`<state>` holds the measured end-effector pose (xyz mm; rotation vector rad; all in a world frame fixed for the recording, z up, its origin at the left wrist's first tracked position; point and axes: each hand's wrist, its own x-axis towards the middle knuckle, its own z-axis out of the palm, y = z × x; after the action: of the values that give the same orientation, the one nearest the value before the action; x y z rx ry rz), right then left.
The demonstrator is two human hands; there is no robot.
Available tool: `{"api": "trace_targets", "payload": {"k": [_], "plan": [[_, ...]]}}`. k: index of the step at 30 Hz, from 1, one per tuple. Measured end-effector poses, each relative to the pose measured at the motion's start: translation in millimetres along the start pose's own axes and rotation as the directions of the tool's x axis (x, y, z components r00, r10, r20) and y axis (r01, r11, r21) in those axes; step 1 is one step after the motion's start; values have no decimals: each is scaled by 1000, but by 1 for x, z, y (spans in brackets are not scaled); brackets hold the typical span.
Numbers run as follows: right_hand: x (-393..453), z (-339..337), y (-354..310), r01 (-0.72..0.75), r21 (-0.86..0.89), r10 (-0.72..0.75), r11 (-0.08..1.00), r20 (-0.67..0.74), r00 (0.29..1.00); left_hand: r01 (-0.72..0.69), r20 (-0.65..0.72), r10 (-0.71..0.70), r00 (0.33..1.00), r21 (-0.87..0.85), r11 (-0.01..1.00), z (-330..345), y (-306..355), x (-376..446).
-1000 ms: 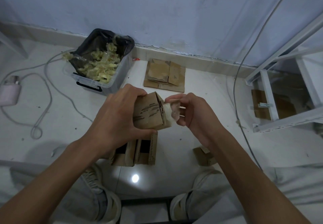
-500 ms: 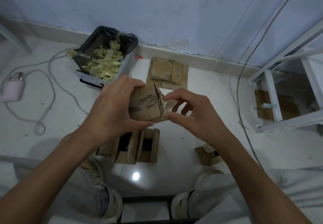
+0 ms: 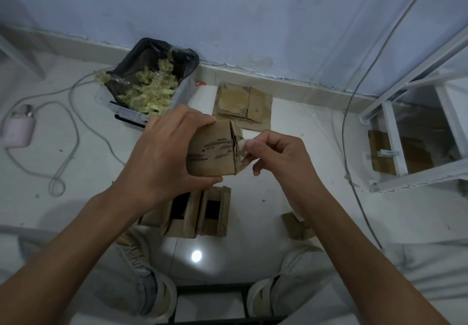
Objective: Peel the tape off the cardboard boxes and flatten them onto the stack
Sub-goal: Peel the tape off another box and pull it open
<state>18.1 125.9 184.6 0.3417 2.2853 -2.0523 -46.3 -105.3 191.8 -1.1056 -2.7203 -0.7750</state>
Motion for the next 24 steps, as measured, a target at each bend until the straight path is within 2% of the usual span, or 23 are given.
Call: {"api": "trace_targets", "payload": {"k": [3, 6, 11, 12, 14, 16, 21, 24], "plan": [[-2, 4, -3, -4, -33, 2, 999, -51, 999, -49, -4, 49, 999, 80, 996, 0, -2, 0], [-3, 4, -4, -102, -1, 101, 995, -93, 990, -103, -22, 108, 994, 144, 984, 1, -3, 0], [-6, 4, -3, -170, 12, 171, 985, -121, 978, -145, -52, 155, 987, 164, 976, 5, 0, -2], [-5, 6, 1, -128, -92, 111, 987, -176, 978, -131, -54, 140, 989, 149, 980, 7, 0, -1], [-4, 11, 5, 4, -405, -125, 914, -272, 954, -82, -55, 88, 995, 103, 991, 13, 1, -1], [-5, 17, 5, 106, -553, -290, 826, -256, 922, -31, -60, 34, 998, 40, 999, 19, 6, -2], [-2, 12, 11, 247, -489, -333, 837, -97, 938, 87, -93, -94, 991, -74, 993, 20, 7, -4], [1, 11, 10, 283, -449, -352, 847, -76, 933, 130, -112, -149, 983, -158, 979, 19, 7, -5]]}}
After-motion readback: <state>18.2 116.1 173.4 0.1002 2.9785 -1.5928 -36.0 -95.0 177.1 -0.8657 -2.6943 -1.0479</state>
